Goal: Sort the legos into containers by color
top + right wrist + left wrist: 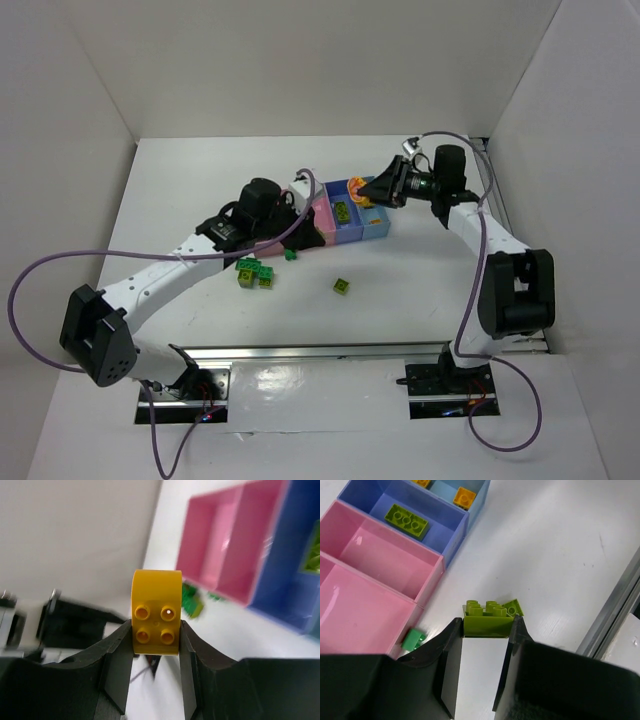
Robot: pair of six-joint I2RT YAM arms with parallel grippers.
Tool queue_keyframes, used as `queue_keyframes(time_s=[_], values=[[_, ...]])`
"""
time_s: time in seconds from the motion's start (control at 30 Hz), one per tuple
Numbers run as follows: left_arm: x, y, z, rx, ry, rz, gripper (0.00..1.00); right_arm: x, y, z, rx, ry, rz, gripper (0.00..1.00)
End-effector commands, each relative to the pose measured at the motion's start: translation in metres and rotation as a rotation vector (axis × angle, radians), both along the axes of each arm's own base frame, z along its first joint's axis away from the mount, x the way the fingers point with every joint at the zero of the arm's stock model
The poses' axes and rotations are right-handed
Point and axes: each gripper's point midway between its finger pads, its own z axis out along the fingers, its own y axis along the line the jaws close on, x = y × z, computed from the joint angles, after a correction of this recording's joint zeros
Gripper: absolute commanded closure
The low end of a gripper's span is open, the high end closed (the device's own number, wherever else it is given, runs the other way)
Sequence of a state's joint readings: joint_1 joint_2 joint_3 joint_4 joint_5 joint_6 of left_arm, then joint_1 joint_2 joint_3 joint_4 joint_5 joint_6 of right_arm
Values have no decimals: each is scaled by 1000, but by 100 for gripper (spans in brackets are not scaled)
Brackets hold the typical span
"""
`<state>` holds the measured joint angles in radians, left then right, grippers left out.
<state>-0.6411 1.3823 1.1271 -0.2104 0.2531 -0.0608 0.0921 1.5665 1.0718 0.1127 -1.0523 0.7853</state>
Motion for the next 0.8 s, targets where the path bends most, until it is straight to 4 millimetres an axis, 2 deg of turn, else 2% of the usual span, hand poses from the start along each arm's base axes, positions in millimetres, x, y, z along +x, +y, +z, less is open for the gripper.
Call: queue_keyframes(time_s=[0.0,0.03,0.07,0.1,0.13,0.17,0.2,0.23,0.3,0.33,0.37,0.43,0.47,0.57,0.63,0.73,0.77], values=[[11,3,22,-39,-44,70,100,51,-23,-21,-182,-25,-201,82],[16,6,22,-29,-36,110,100,67,-29,-17,-254,-45,-267,82],[20,9,11,-13,21,146,100,66,-30,-36,-363,-3,-291,82],[21,7,10,-11,44,154,100,85,-49,-57,-502,19,-425,82],[31,8,20,-20,44,186,100,91,-55,-64,-570,27,-471,82],[41,11,9,-1,86,238,100,94,-54,-64,-627,8,-482,82],[42,9,7,3,103,243,100,101,-67,-70,-699,15,-557,82],[42,9,4,10,127,250,100,103,-70,-80,-747,30,-570,82],[52,8,10,-13,133,284,100,111,-77,-83,-803,20,-607,82],[51,6,9,-17,152,282,100,109,-78,-96,-831,44,-585,82],[54,4,10,-33,167,277,100,112,-79,-90,-835,25,-593,82],[59,2,5,-44,209,296,100,113,-78,-102,-867,39,-578,81],[59,-3,9,-60,225,280,100,115,-77,-98,-861,31,-582,79],[73,-8,5,-59,256,303,100,115,-75,-106,-885,39,-567,76],[76,-10,-2,-43,294,326,100,115,-75,-111,-890,47,-563,67],[86,-15,-10,-28,315,342,100,114,-70,-111,-890,43,-555,41],[87,-15,-12,-20,323,343,100,114,-71,-106,-884,34,-559,37]])
